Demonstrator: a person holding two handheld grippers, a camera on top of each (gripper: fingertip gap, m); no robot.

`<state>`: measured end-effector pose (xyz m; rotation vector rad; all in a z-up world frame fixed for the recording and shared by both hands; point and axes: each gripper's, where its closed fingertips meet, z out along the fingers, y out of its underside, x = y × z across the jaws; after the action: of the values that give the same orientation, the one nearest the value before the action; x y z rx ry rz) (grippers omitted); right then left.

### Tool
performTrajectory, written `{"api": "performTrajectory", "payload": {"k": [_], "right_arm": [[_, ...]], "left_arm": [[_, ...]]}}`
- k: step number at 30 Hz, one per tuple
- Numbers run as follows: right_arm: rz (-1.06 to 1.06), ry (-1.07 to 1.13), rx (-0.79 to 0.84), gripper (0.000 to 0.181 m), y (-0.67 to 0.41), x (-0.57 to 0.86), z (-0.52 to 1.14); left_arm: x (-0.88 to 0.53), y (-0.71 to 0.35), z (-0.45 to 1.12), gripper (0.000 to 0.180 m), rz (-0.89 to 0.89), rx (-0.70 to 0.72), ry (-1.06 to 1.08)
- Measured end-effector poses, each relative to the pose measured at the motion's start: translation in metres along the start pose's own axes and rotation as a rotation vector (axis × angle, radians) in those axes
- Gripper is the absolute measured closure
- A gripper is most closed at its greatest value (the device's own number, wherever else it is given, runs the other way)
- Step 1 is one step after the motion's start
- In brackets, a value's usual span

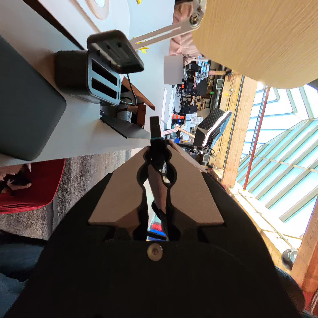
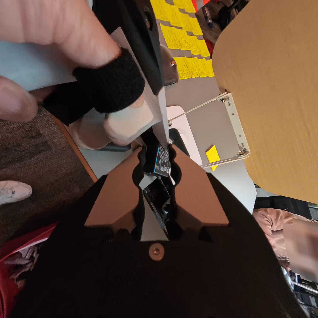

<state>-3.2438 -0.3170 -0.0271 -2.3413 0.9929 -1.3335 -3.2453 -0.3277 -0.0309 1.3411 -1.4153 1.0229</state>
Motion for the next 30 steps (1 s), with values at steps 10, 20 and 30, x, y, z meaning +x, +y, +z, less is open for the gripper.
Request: {"api": "performTrajectory", "payload": {"k": [10, 20, 30], "right_arm": [[-0.051, -0.013, -0.078, 0.157, 0.017, -0.003, 0.006], [0.158, -0.250, 0.008, 0.168, 0.026, 0.008, 0.019], [0.294, -0.864, 0.105, 0.167, 0.058, 0.017, 0.070]], "left_arm": [[-0.005, 0.000, -0.001, 0.168, -0.114, 0.094, 0.064], [0.008, -0.020, -0.013, 0.160, 0.059, 0.092, 0.148], [-0.015, -0.057, -0.073, 0.165, 0.435, 0.122, -0.009]]}}
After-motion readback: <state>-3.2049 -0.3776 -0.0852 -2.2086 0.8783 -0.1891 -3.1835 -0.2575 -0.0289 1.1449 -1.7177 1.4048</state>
